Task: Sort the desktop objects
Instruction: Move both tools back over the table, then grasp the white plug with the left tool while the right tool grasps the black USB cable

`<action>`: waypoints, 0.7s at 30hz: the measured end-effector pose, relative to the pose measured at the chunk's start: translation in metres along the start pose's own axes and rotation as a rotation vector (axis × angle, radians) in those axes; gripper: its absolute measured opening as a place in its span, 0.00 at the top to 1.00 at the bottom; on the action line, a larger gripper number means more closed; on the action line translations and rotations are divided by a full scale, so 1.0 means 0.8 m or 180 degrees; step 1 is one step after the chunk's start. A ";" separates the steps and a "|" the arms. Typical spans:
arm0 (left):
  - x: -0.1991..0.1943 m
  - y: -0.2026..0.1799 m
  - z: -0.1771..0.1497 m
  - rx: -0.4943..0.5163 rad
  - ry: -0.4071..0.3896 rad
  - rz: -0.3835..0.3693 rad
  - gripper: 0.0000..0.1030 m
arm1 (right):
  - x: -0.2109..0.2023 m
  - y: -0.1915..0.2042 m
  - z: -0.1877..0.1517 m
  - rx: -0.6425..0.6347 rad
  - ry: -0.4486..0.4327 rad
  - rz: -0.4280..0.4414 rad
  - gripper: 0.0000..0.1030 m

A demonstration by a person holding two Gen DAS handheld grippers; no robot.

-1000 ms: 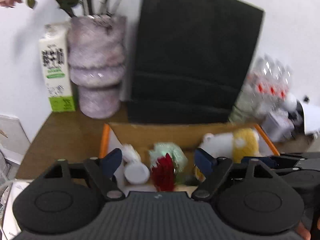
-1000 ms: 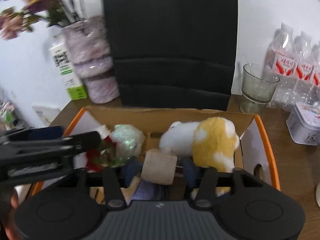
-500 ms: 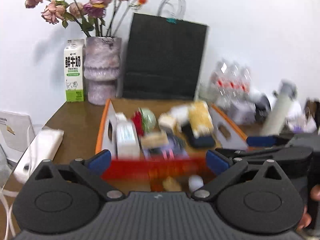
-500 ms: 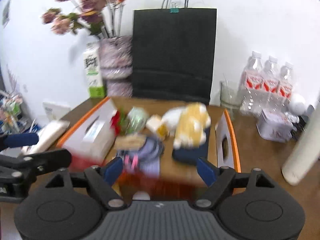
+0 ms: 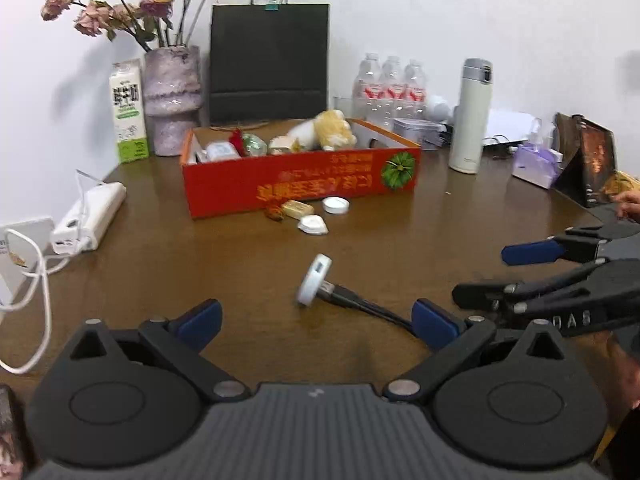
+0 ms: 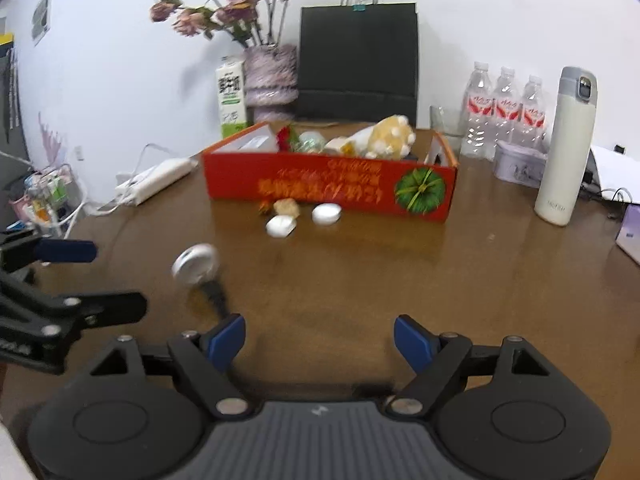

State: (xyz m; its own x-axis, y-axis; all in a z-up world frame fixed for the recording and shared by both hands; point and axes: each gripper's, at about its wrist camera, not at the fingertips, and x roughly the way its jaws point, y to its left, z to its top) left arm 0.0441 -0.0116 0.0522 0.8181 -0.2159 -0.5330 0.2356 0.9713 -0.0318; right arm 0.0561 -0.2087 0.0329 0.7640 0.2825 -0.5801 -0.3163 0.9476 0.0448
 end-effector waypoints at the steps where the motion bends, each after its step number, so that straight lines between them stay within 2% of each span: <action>1: 0.002 0.002 0.000 -0.0042 -0.0013 -0.0034 0.00 | -0.003 0.004 -0.004 -0.0011 -0.0003 0.0038 0.21; 3: 0.008 0.007 0.006 -0.0159 -0.0041 -0.0015 0.00 | -0.006 0.013 -0.009 -0.0056 -0.0026 0.0078 0.21; 6: 0.024 0.018 0.018 -0.0297 -0.0053 -0.0156 0.03 | -0.001 0.029 -0.011 -0.0240 -0.0052 0.0037 0.22; 10: 0.061 0.037 0.033 -0.0538 0.0079 -0.0228 0.29 | 0.018 0.051 -0.009 -0.0403 -0.0033 0.0110 0.22; 12: 0.083 0.043 0.036 -0.0564 0.0224 -0.0336 0.53 | 0.034 0.066 -0.004 -0.0503 -0.0009 0.0183 0.24; 13: 0.093 0.046 0.036 -0.0563 0.0345 -0.0373 0.89 | 0.042 0.072 0.000 -0.0543 0.0006 0.0211 0.28; 15: 0.095 0.052 0.037 -0.0696 0.0351 -0.0389 0.91 | 0.067 0.083 0.011 -0.0566 0.0107 0.0221 0.51; 16: 0.087 0.057 0.039 -0.0801 0.0284 -0.0435 0.91 | 0.079 0.085 0.016 -0.0495 0.0137 0.0228 0.76; 17: 0.077 0.059 0.042 -0.0842 0.0185 -0.0462 0.91 | 0.088 0.083 0.021 -0.0387 0.0131 0.0232 0.90; 19: 0.057 0.063 0.051 -0.0783 0.0008 -0.0343 0.91 | 0.101 0.082 0.030 -0.0294 0.0105 0.0014 0.92; 21: 0.047 0.071 0.053 -0.0762 -0.0037 -0.0226 0.91 | 0.105 0.068 0.031 -0.0070 0.0054 -0.0072 0.93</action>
State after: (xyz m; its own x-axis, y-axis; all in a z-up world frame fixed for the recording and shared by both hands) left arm 0.1104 0.0313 0.0667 0.8102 -0.2843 -0.5126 0.1628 0.9492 -0.2691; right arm 0.1173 -0.1299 0.0068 0.7615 0.2583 -0.5945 -0.3115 0.9502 0.0139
